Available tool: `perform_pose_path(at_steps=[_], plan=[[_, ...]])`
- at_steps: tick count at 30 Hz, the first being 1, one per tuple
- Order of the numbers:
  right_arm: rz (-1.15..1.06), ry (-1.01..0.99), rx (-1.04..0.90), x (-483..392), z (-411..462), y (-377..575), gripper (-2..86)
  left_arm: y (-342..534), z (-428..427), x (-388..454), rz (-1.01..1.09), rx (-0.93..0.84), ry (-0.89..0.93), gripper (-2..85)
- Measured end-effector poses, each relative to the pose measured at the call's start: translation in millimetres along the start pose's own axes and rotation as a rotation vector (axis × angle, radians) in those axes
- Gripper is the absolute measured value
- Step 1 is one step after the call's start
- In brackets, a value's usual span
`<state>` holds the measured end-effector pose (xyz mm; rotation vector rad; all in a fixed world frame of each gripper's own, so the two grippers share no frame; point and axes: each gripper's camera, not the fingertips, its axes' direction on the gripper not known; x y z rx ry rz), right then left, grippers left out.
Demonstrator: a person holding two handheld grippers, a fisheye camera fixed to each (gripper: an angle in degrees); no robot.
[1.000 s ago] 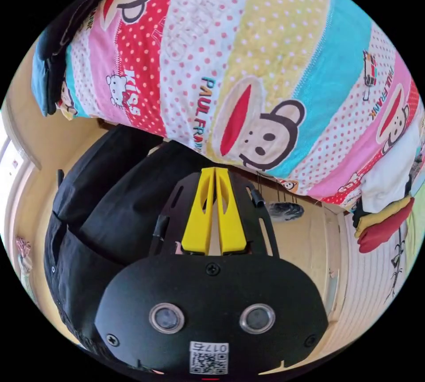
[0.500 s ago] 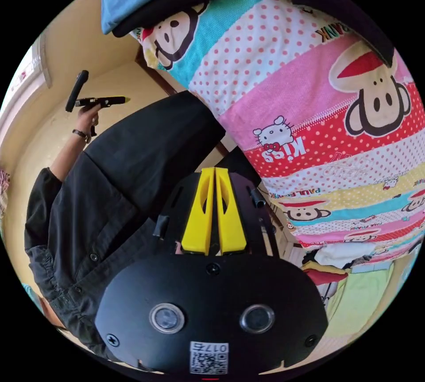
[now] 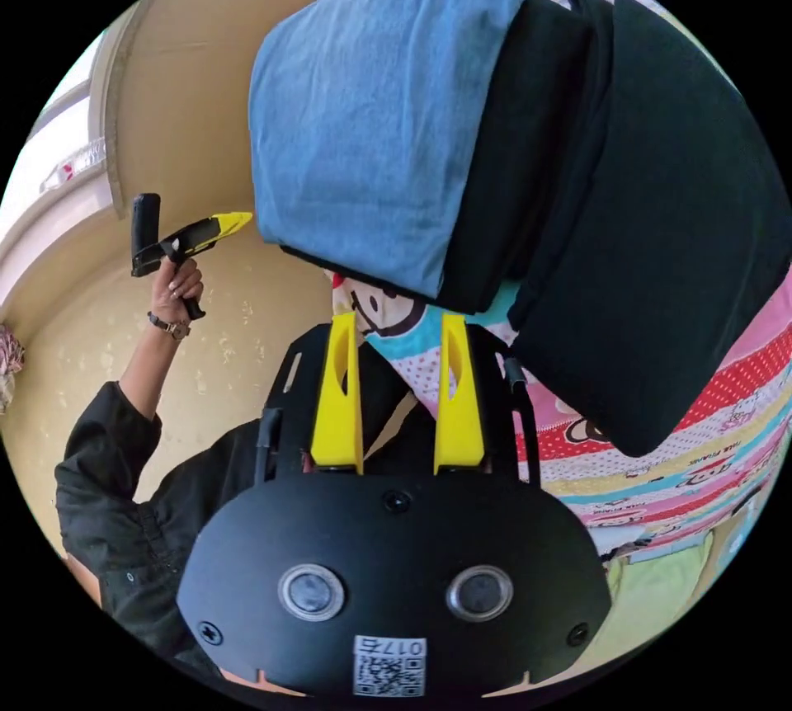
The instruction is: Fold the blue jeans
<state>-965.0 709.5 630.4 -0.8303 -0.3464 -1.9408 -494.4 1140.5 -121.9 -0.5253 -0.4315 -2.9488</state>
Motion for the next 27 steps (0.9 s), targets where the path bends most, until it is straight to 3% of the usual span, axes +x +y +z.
perform_pose_path(at_steps=[2,5,8,11,16,20,23,25,27], plan=[[0.068,-0.055,0.023,5.7,8.2,-11.6,14.9,-0.2,11.0,-10.4,-0.015,-0.074,0.038,6.6],[0.112,-0.235,-0.017,13.3,48.8,-20.8,13.0,18.0,10.9,-28.5,-0.062,-0.047,0.133,0.7],[0.185,-0.282,0.083,9.7,61.8,3.9,8.8,43.0,7.2,-48.7,-0.071,-0.046,0.280,-0.5],[0.179,-0.509,0.158,10.5,63.6,38.7,7.0,70.1,-4.0,-58.1,-0.033,-0.046,0.320,-0.8],[-0.023,-1.198,0.311,20.1,65.4,129.9,5.0,111.7,-6.6,-37.1,0.146,-0.198,0.433,-0.9],[-0.191,-1.388,0.393,13.4,66.4,213.5,3.7,176.9,11.8,3.6,0.342,-0.373,0.397,-0.9],[-0.287,-1.496,0.477,13.0,72.4,291.5,2.4,225.7,23.9,26.2,0.443,-0.429,0.467,-0.9],[-0.379,-1.655,0.669,21.8,68.4,356.5,1.5,250.1,25.0,39.5,0.492,-0.421,0.544,-0.9],[-0.405,-1.597,0.794,30.1,57.4,404.7,1.1,282.8,22.2,71.2,0.639,-0.413,0.527,-0.9]])
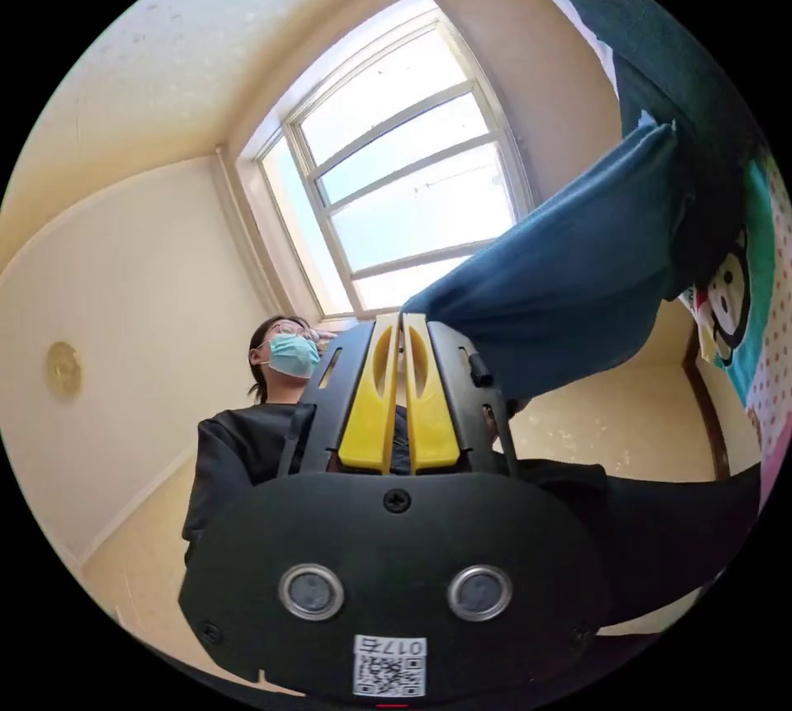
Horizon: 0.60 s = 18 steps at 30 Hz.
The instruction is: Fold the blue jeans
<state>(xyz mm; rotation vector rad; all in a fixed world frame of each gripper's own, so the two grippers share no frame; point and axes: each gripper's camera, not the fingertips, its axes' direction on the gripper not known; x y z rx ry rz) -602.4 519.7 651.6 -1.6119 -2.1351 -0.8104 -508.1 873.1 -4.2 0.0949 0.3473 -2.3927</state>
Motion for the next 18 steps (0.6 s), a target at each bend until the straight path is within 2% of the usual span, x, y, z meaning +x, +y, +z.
perform_pose_path(at_steps=[3,5,7,11,15,18], plan=[[-0.111,0.116,-0.007,-63.3,-16.4,30.1,0.8,-6.2,40.2,48.3,0.115,-0.083,-0.182,-1.0],[-0.166,0.152,-0.017,-99.9,-23.2,44.4,0.7,-13.6,69.8,73.4,0.184,-0.108,-0.226,-1.0],[-0.278,0.134,-0.064,-153.4,-28.6,61.3,0.7,-22.0,103.2,95.8,0.267,-0.125,-0.200,-1.0],[-0.516,0.113,-0.098,-254.3,-37.1,97.3,0.6,-44.8,192.1,132.6,0.414,-0.151,-0.029,-1.0],[-0.780,0.250,-0.085,-376.6,-55.9,153.7,0.6,-65.4,286.1,151.9,0.510,-0.202,0.095,-1.0],[-0.919,0.358,-0.032,-451.0,-73.5,192.8,0.6,-67.4,353.7,160.0,0.579,-0.260,0.103,-1.0]])
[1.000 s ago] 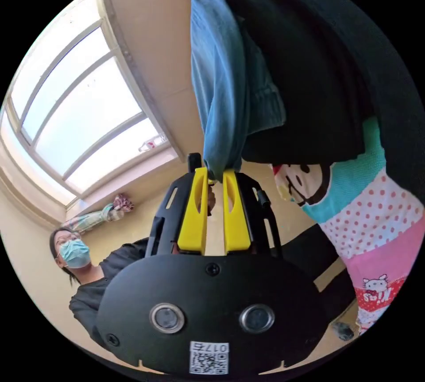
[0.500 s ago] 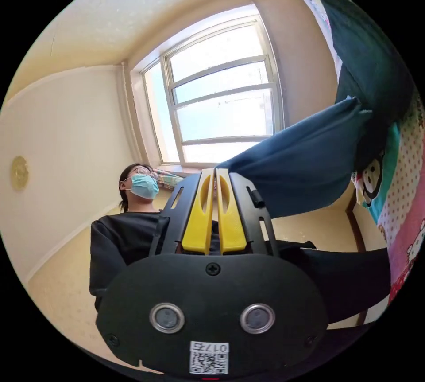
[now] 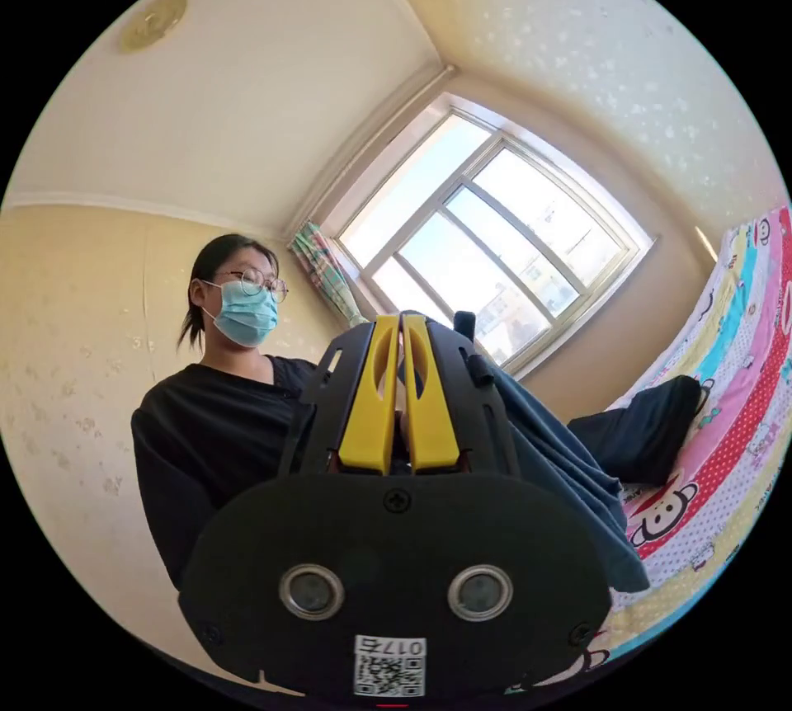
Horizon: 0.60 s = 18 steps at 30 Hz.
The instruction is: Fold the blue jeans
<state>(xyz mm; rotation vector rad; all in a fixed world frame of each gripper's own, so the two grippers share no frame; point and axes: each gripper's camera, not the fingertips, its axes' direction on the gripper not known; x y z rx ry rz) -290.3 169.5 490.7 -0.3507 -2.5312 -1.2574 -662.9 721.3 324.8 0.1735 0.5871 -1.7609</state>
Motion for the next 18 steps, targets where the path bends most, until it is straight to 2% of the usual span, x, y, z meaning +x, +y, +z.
perform_pose_path(at_steps=[4,8,11,13,15,17,18], plan=[[-0.108,0.133,-0.022,-68.2,-34.6,-37.9,0.6,-5.9,78.4,-16.4,0.034,-0.110,-0.068,-1.0],[-0.076,0.280,-0.158,-77.3,-25.7,-64.7,0.6,15.7,169.3,-65.4,-0.079,-0.312,-0.192,-1.0],[0.021,0.296,-0.276,-38.4,2.2,-59.5,0.7,51.9,217.3,-120.0,-0.254,-0.407,-0.286,-1.0],[0.171,0.265,-0.325,17.1,26.0,-31.7,1.0,78.6,232.2,-154.3,-0.373,-0.436,-0.386,-1.0],[0.295,0.233,-0.353,66.6,43.5,3.9,1.4,123.1,237.1,-207.8,-0.639,-0.541,-0.624,-1.0],[0.439,0.189,-0.382,118.4,59.9,50.0,2.1,165.1,227.2,-245.6,-0.895,-0.607,-0.762,-1.0],[0.580,0.172,-0.421,153.4,70.8,86.3,2.8,188.9,218.0,-259.8,-0.982,-0.580,-0.761,-1.0]])
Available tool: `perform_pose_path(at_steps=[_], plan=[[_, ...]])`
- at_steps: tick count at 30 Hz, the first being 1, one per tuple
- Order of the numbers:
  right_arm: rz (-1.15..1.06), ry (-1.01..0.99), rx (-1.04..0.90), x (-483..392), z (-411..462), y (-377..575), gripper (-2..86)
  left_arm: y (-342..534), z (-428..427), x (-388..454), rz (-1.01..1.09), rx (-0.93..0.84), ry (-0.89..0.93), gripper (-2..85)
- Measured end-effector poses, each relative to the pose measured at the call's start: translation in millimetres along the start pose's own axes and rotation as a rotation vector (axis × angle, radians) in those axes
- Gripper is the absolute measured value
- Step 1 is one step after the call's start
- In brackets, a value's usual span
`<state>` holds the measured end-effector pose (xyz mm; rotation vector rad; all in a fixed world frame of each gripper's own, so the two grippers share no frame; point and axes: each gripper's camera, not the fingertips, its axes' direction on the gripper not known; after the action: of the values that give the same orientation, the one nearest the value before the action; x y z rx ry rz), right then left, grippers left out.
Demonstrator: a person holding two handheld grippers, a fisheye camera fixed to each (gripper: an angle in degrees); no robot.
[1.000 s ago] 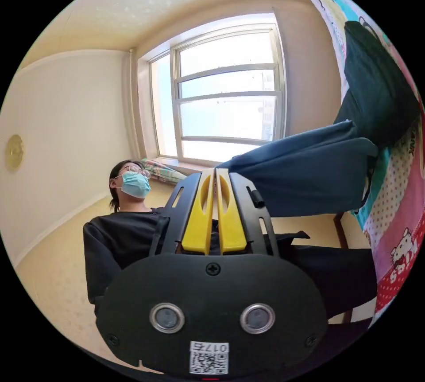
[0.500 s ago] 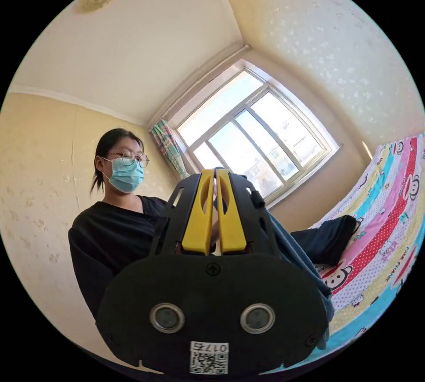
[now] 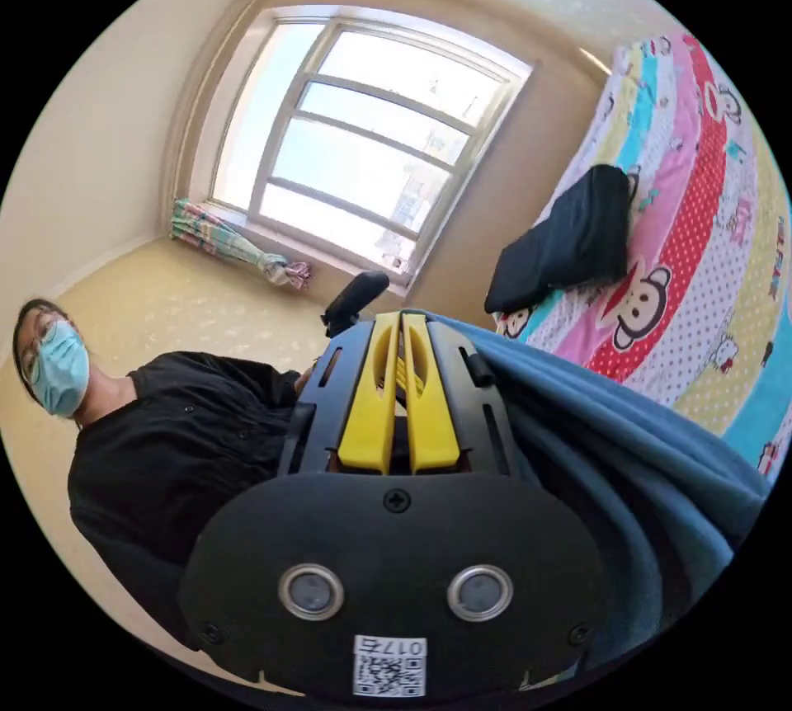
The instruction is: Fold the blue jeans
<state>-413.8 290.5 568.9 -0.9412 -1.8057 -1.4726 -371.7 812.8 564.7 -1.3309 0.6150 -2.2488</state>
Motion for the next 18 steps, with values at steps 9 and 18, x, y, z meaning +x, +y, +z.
perform_pose_path(at_steps=[9,18], plan=[[0.382,0.080,-0.049,105.3,-5.9,66.9,4.1,-2.5,28.4,-65.2,-0.318,-0.013,0.203,-1.0],[0.986,0.458,0.777,170.6,-195.1,187.9,12.0,-90.2,40.0,-18.7,-0.203,-0.094,0.067,-1.0]])
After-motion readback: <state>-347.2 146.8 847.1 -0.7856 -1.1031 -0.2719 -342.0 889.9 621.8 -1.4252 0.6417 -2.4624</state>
